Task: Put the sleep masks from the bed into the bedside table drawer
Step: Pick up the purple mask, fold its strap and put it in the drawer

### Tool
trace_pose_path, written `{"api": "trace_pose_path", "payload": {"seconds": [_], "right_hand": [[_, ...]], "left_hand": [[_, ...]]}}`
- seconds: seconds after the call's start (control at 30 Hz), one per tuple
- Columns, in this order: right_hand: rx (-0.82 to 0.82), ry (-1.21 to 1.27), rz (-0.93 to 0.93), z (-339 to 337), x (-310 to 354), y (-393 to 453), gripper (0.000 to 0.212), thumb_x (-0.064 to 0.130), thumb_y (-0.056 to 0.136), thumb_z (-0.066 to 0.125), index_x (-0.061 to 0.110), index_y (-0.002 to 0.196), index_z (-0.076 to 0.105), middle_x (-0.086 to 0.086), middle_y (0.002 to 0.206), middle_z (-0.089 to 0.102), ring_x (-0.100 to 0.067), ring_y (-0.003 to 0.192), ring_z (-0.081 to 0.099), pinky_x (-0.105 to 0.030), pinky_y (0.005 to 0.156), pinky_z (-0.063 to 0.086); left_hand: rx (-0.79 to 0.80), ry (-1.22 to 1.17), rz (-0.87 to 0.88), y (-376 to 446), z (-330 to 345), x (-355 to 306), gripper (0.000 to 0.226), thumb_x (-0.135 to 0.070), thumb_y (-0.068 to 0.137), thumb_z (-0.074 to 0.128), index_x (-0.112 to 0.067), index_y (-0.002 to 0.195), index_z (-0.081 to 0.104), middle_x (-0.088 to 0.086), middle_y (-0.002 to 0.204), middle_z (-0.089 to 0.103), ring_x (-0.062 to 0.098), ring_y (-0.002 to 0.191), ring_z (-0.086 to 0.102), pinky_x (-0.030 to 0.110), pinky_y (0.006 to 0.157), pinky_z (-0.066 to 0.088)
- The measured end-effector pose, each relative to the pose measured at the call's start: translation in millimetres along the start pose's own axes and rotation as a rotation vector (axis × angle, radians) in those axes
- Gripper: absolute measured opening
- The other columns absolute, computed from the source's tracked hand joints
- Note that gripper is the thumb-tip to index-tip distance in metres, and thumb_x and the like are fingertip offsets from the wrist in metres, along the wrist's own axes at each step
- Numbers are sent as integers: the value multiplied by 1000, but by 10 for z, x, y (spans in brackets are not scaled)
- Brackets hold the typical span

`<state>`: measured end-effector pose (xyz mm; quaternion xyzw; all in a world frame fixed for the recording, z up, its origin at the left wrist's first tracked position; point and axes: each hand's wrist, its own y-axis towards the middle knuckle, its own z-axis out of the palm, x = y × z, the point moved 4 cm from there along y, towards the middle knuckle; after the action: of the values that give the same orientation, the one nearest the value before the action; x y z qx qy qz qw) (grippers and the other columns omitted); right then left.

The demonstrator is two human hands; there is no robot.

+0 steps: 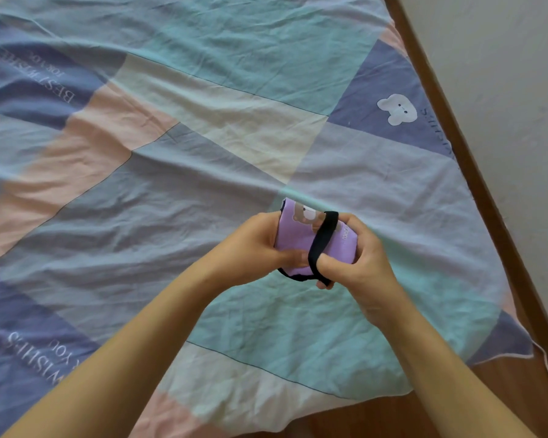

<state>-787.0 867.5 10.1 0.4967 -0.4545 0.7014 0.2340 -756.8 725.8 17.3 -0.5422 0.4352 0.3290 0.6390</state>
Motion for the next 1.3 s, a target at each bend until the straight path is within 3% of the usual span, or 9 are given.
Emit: {"api": "trace_pose_path", "payload": {"seconds": [0.13,0.23,0.33,0.43,0.5,0.7,0.9,1.13,1.3], "right_hand": [[46,-5,113,-24,-128,10,57,20,52,68,7,105,53,-12,77,63,-18,67,58,-30,56,45],[90,-23,151,-35,-135,-39,29,12,65,61,10,94,58,-8,78,61,-17,74,53,-35,70,40],[95,-52,178,-37,-92,-92,20,19,68,56,30,84,58,9,75,51,-8,67,41,-30,67,30],[58,-30,169,-18,-111,-129,43,30,58,61,28,101,59,9,85,62,-10,73,55,-27,67,42],[-47,52,117,-44,-120,-146,66,34,54,64,29,119,51,5,109,64,-19,92,65,-28,74,54],[-74,-344,-402,-83,225,-304,63,6,78,67,23,134,43,10,140,42,-17,117,57,-26,87,53],[0,-406,-487,-67,328,-212,36,3,83,64,6,119,62,-3,133,52,-18,128,49,-33,89,54],[-14,-302,-466,-69,391,-115,27,0,86,58,3,112,66,-5,129,57,-17,124,53,-29,101,44],[6,-350,-534,-7,498,-85,30,-3,85,60,5,114,66,-3,129,60,-17,124,54,-27,99,46]], "left_hand": [[69,-31,20,-47,142,-46,31,-6,95,51,-27,115,62,-8,78,68,5,69,59,16,65,46],[29,-91,0,-57,184,-30,28,-15,98,45,-18,123,59,-10,95,69,3,83,63,14,72,46],[-67,-204,-43,-60,175,-7,25,-24,97,47,-17,118,59,-1,114,68,10,105,62,23,88,48],[-196,-239,-44,-47,174,37,27,-28,87,64,-19,112,60,3,111,68,18,103,64,34,85,51],[-326,-277,-34,-44,132,70,28,-19,82,71,-19,108,61,3,105,70,18,95,66,31,80,53],[-412,-438,-76,-52,67,63,27,-20,85,65,-14,111,63,4,99,71,19,83,67,43,71,55],[-326,-531,-72,-59,170,-52,29,-22,90,59,-12,117,58,8,100,69,20,84,67,34,58,55],[-353,-532,4,-128,171,-134,33,-13,91,57,-16,123,49,6,114,66,25,100,66,49,77,57],[-450,-208,67,-242,-10,-185,31,-37,93,46,-24,120,51,-6,111,66,10,102,63,33,86,51]]}}
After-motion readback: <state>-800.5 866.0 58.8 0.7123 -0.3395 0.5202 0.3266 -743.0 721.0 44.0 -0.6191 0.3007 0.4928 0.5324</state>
